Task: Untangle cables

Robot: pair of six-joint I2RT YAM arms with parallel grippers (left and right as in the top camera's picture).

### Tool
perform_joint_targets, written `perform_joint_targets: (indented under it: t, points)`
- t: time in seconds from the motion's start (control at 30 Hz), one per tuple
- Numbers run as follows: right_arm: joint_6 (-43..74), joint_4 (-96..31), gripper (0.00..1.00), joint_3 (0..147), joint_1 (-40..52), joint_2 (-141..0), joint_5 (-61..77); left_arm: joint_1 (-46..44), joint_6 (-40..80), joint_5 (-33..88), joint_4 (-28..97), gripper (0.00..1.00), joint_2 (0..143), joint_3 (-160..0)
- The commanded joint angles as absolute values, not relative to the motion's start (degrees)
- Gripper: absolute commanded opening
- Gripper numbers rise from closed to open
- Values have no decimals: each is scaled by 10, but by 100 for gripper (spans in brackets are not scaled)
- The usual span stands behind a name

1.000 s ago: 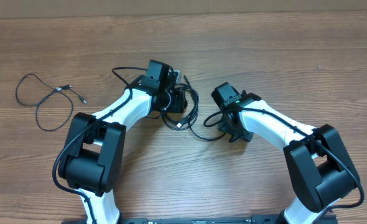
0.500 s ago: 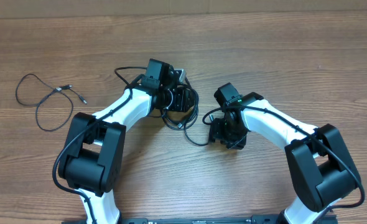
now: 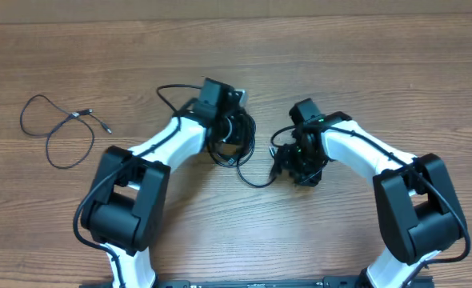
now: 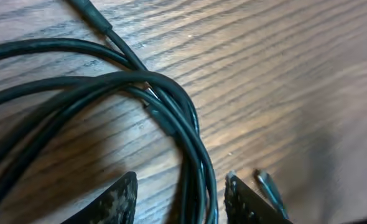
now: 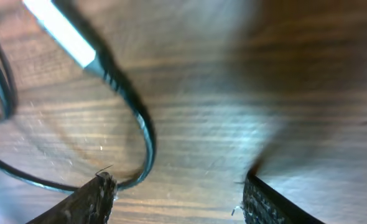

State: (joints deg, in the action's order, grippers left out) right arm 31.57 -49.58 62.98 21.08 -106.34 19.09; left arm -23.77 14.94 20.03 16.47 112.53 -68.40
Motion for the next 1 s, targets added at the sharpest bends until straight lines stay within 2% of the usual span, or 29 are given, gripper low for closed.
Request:
perform_joint_targets:
  t: [0.0, 0.2, 0.43, 0.5, 0.53, 0.8, 0.97]
  points:
    - [315, -490, 65, 635, 173, -1075, 166, -281, 185, 73, 157, 47, 1131, -688]
    - [315, -485, 66, 634, 163, -1075, 166, -316, 203, 16, 147, 45, 1132, -687]
    - [315, -483, 66, 634, 164, -1075, 166, -320, 219, -6, 130, 37, 1168, -686]
    - [314, -483, 66, 634, 164, -1075, 166, -319, 218, -6, 121, 22, 1181, -686]
    - [314, -483, 66, 634, 164, -1075, 166, -317, 218, -6, 121, 22, 1180, -688]
    - [314, -482, 68, 634, 164, -1075, 165, -308, 202, 28, 143, 44, 1135, -693]
    - [314, -479, 68, 634, 164, -1075, 166, -308, 202, 28, 149, 39, 1131, -692]
